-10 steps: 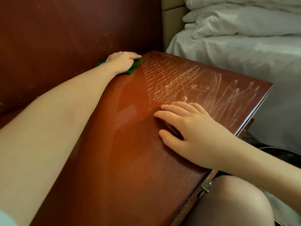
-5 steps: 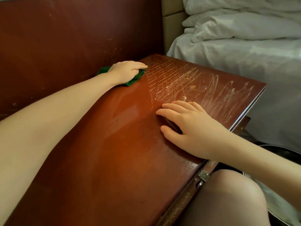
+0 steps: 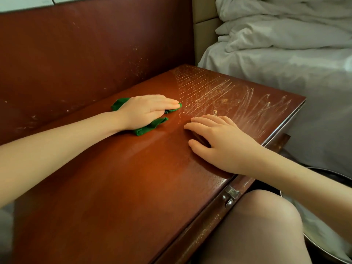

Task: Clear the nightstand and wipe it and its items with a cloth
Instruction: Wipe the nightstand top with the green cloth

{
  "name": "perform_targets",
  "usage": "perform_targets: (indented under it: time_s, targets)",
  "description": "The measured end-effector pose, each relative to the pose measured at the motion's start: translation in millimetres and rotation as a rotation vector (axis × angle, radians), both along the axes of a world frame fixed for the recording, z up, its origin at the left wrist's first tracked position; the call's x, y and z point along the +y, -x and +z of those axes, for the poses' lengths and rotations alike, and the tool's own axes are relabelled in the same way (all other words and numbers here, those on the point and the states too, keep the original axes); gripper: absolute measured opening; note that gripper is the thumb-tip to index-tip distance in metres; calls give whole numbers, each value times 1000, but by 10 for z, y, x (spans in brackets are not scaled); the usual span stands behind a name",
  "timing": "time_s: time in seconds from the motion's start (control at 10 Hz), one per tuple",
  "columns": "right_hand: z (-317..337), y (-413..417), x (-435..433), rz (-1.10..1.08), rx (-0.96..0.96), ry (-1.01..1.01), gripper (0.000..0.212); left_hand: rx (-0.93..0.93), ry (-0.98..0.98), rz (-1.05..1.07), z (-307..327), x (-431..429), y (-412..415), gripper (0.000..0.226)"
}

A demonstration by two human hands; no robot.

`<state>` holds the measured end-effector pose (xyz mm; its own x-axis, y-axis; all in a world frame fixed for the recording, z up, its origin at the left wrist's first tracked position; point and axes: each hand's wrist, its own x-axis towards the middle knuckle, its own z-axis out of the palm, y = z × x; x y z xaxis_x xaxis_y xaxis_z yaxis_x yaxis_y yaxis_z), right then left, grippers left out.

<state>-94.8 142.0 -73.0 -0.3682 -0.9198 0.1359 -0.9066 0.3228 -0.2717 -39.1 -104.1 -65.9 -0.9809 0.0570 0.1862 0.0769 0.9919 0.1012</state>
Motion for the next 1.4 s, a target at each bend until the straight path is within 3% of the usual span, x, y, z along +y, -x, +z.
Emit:
perform_targets:
  time_s: [0.2, 0.3, 0.4, 0.5, 0.6, 0.9, 1.0, 1.2, 1.4]
  targets:
    - [3, 4, 2, 0, 6, -11, 49, -10, -39, -152, -30, 80, -239, 44]
    - [-2, 3, 0, 1, 3, -10, 49, -73, -14, -128, -78, -59, -152, 50]
    - [5, 3, 1, 0, 0, -18, 49, -120, -53, 137, -103, -266, 41, 75]
    - [10, 5, 0, -1, -4, -26, 50, -101, 49, 74, -149, -487, 202, 45]
    - [11, 7, 0, 0, -7, -31, 50, -87, 39, 163, -102, -595, 443, 42]
    - [6, 18, -6, -2, -2, -32, 50, -75, 3, 437, 29, -695, 1011, 45]
    - [-11, 16, -14, -4, -6, -30, 51, -68, -3, 474, 35, -719, 1109, 45]
    - [-85, 30, -51, -3, 25, 18, 74, -54, -33, 547, 56, -765, 1281, 46]
    - [-108, 40, -26, 0, 11, 68, 69, -62, -50, 607, 67, -861, 1475, 50]
